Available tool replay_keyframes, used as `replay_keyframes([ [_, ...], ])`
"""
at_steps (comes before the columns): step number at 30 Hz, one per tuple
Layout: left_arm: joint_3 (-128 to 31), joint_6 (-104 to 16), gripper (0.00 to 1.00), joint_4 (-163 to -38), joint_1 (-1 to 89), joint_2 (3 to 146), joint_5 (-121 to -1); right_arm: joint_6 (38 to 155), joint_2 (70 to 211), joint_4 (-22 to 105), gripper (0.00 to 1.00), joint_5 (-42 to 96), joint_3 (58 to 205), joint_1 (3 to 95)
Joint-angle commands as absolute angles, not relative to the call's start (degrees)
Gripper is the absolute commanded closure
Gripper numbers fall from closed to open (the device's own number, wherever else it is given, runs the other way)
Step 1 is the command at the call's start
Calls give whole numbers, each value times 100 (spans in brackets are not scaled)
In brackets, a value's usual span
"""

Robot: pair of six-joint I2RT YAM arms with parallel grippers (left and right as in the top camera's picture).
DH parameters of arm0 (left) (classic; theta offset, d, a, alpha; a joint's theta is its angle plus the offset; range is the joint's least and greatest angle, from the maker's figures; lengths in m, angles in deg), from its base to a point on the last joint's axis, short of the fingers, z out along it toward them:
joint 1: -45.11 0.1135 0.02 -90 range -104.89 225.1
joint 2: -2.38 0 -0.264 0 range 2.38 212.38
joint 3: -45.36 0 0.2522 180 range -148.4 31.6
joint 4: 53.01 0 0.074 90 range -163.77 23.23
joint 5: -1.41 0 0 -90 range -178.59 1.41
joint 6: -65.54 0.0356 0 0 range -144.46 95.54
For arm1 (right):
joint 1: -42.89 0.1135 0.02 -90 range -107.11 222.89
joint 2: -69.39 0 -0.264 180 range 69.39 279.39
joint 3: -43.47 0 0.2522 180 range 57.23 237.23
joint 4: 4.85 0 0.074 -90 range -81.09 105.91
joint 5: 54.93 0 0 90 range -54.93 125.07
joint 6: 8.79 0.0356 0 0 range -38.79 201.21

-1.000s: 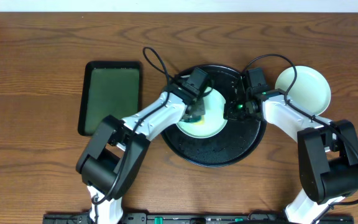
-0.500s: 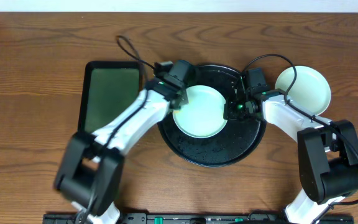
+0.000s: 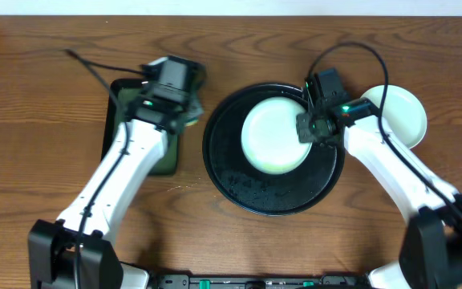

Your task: Clean dirty plates on tray and stack at the side

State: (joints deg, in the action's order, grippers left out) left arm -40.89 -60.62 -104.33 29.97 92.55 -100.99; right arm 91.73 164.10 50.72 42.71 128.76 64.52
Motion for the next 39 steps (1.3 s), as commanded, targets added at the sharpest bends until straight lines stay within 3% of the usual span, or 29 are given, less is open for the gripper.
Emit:
replay_keyframes([
  [1, -4062, -6027, 93, -10614, 3423, 9218, -10206, 8303, 16021, 5089, 99, 5818, 13197, 6784],
  [5, -4062, -6025, 93, -10881, 3856, 9218, -10209, 7468, 15766, 4820, 99, 7117, 13348, 7186],
  [10, -4062, -6025, 92, -10931, 4175, 9218, -10209, 5374, 15650, 4007, 99, 8146, 13348, 7743],
  [22, -4062, -6005, 93, -10940, 4291, 9218, -10209, 2175, 15650, 2084, 99, 9088, 13348, 8688],
  [26, -4062, -6007, 92, -10938, 4291, 9218, -10209, 2806, 15659, 2125, 99, 9038, 13341, 8696],
  [29, -4062, -6007, 93, -10940, 4291, 9218, -10209, 3969, 15715, 3144, 99, 7952, 13317, 8397],
  [33, -4062, -6007, 92, -10942, 4291, 9218, -10206, 4607, 15901, 4103, 99, 6931, 13317, 7759],
  [39, -4062, -6005, 93, -10949, 4291, 9218, -10209, 6633, 15764, 3848, 99, 6697, 13326, 6624],
])
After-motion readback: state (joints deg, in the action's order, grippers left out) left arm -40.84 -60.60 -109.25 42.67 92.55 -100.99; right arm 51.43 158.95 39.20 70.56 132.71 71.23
